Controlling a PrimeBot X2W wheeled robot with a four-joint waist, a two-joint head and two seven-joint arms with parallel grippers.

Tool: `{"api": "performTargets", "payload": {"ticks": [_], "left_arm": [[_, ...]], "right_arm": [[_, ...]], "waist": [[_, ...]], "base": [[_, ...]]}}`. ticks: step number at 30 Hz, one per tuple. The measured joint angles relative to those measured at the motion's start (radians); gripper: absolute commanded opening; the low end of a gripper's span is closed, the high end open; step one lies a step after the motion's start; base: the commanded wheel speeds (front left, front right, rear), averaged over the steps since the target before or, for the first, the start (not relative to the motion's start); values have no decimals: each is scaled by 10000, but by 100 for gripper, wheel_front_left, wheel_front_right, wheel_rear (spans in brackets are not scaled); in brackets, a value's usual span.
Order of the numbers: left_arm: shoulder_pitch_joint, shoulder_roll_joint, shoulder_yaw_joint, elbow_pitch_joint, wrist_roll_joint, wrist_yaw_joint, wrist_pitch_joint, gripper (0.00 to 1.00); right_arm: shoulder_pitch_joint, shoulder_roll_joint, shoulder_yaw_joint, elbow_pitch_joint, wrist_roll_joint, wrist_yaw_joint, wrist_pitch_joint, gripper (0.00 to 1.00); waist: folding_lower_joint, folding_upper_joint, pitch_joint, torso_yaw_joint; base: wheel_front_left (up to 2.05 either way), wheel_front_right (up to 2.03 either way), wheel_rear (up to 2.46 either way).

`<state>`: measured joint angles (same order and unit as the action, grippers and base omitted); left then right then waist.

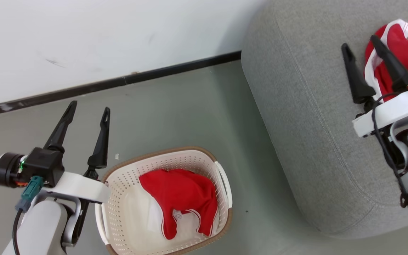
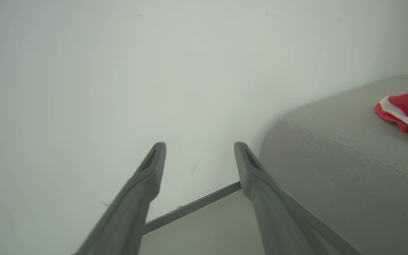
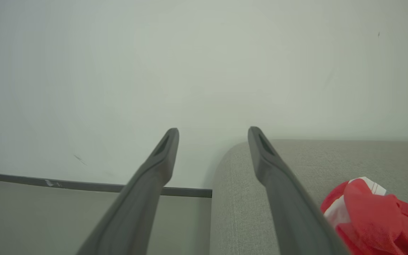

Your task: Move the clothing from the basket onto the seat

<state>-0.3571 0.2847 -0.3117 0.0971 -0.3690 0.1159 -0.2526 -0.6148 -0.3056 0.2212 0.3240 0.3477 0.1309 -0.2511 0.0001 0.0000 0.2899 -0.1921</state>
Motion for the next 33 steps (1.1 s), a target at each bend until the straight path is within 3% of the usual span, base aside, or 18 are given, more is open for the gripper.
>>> {"api": "performTargets", "payload": {"ticks": [15, 33], "left_arm": [[1524, -364, 1294, 194, -4, 679, 0, 100], [3007, -677, 1693, 612, 100, 663, 2, 100]], "right_arm": [[1894, 802, -399, -711, -612, 0, 0, 100], [4958, 2171, -1172, -1457, -1770, 0, 0, 100]], "waist": [[0, 1, -1260, 570], [0, 1, -2624, 955]], "base": [[0, 0, 0], [0, 0, 0]]}}
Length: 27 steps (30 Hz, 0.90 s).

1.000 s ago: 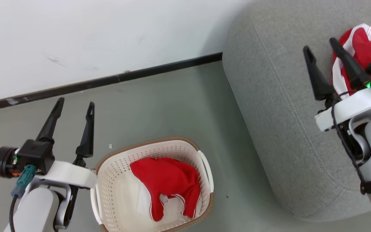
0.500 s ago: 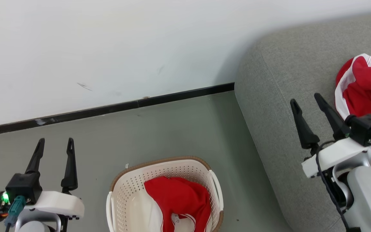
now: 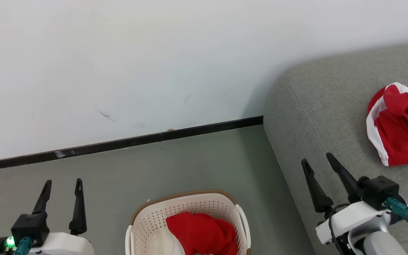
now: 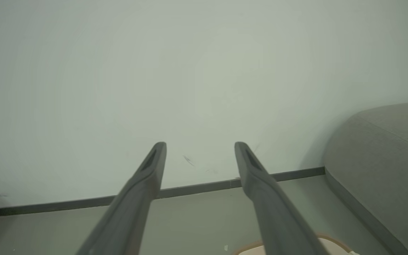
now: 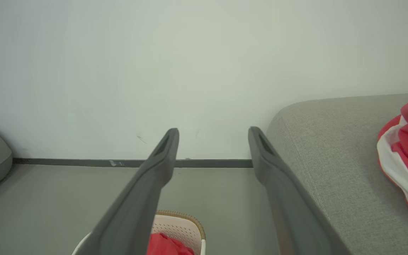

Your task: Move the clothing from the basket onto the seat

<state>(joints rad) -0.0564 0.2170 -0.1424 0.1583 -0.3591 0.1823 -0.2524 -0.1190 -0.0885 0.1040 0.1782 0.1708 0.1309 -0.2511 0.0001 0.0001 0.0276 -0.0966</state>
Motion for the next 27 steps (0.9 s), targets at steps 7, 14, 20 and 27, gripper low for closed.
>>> {"api": "performTargets", "payload": {"ticks": [7, 14, 20, 27], "left_arm": [[284, -59, 169, 96, 84, -12, 0, 100], [707, -182, 176, 242, 259, -104, 0, 100], [884, -228, 213, 242, 290, -224, 0, 100], [891, -251, 280, 242, 360, -351, 0, 100]], "right_arm": [[572, 81, -4, -349, -499, 0, 0, 100], [1194, 240, 12, -548, -688, 0, 0, 100], [1534, 291, 27, -771, -905, 0, 0, 100], [1758, 316, 13, -1030, -918, 0, 0, 100]], "waist": [[0, 0, -388, 28], [0, 0, -676, 4], [0, 0, -789, -58], [0, 0, -752, -58]], "base": [[0, 0, 0], [0, 0, 0], [0, 0, 0], [0, 0, 0]]}}
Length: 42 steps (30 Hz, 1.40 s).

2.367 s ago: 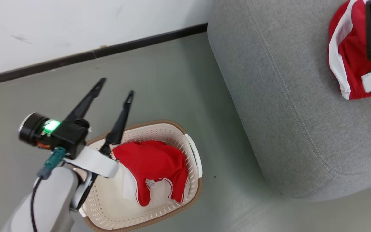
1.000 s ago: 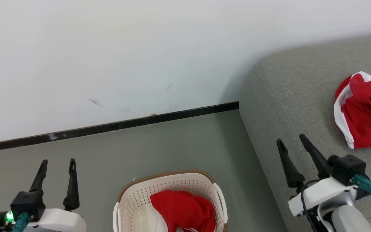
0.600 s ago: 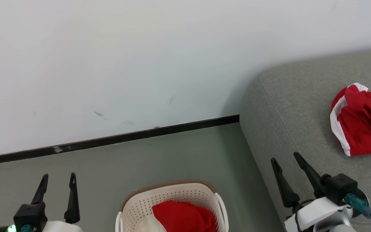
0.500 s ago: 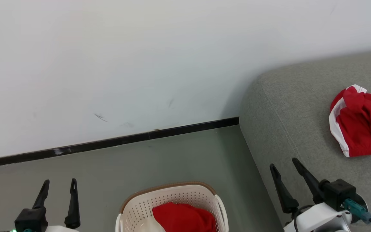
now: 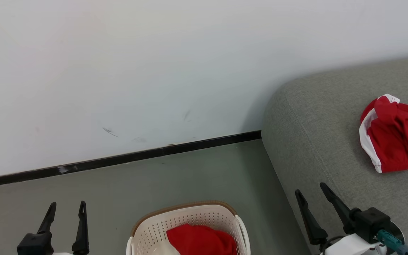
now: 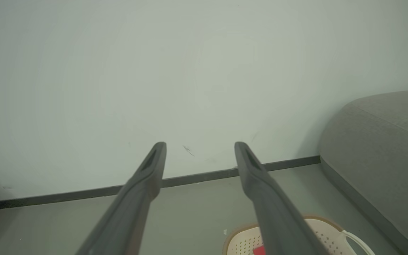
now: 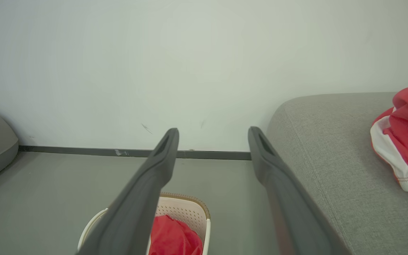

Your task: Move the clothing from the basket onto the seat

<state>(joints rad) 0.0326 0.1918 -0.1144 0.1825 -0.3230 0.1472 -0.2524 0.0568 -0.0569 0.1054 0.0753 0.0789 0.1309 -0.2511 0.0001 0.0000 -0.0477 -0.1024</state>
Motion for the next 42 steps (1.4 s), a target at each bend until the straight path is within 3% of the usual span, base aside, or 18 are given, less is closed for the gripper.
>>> {"api": "performTargets", "payload": {"ticks": [13, 25, 42], "left_arm": [[0, -38, -224, 35, 265, -198, 0, 100], [-678, 58, -865, 667, 568, -800, 2, 100], [-2119, -107, -2238, 1958, 1289, -1636, 420, 100]], "right_arm": [[191, 31, -21, -456, -50, 0, 0, 100], [224, -213, -17, -1338, -188, 0, 0, 100], [454, -31, -1273, -2468, -192, 0, 0, 100]], "waist": [[-1, 0, 207, -46], [0, 0, 621, -192], [0, 0, 1631, -608]], "base": [[0, 0, 0], [0, 0, 0], [0, 0, 0]]}}
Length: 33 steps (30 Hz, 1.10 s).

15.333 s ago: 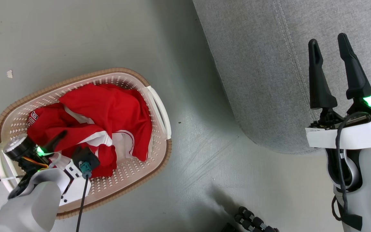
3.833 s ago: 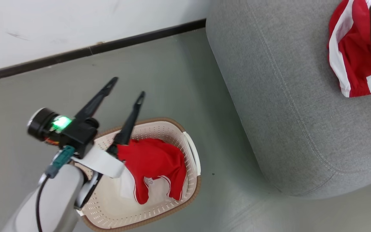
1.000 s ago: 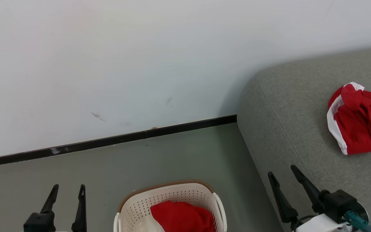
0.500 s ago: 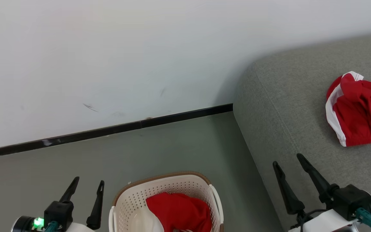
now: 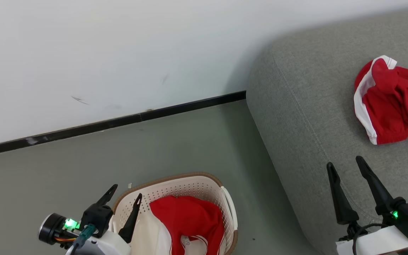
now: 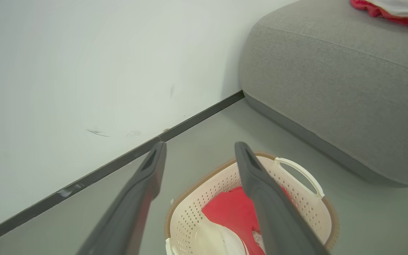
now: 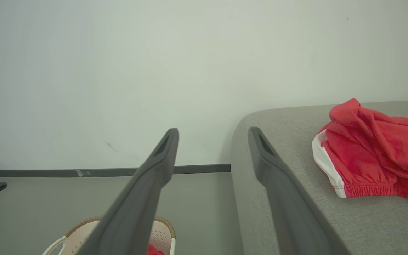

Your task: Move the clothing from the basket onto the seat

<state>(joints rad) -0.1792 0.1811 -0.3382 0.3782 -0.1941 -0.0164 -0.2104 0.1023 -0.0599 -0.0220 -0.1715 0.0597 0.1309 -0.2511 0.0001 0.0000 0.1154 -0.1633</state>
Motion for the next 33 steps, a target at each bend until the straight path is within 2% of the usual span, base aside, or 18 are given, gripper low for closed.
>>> {"api": "performTargets", "payload": {"ticks": [10, 16, 33], "left_arm": [[-993, -8, -794, 867, 686, -437, 247, 100], [-1349, -71, -999, 1348, 836, -489, 334, 100], [-2336, -40, -986, 2435, 1191, -458, 424, 100]], "right_arm": [[126, 75, -196, -523, 0, 0, 0, 100], [24, 146, -328, -861, 4, 0, 0, 100], [-1836, 188, -779, -1555, 40, 0, -10, 100]], "waist": [[0, 0, 898, -390], [0, 0, 1531, -666], [0, 0, 3429, -1527]], "base": [[0, 0, 0], [0, 0, 0], [0, 0, 0]]}}
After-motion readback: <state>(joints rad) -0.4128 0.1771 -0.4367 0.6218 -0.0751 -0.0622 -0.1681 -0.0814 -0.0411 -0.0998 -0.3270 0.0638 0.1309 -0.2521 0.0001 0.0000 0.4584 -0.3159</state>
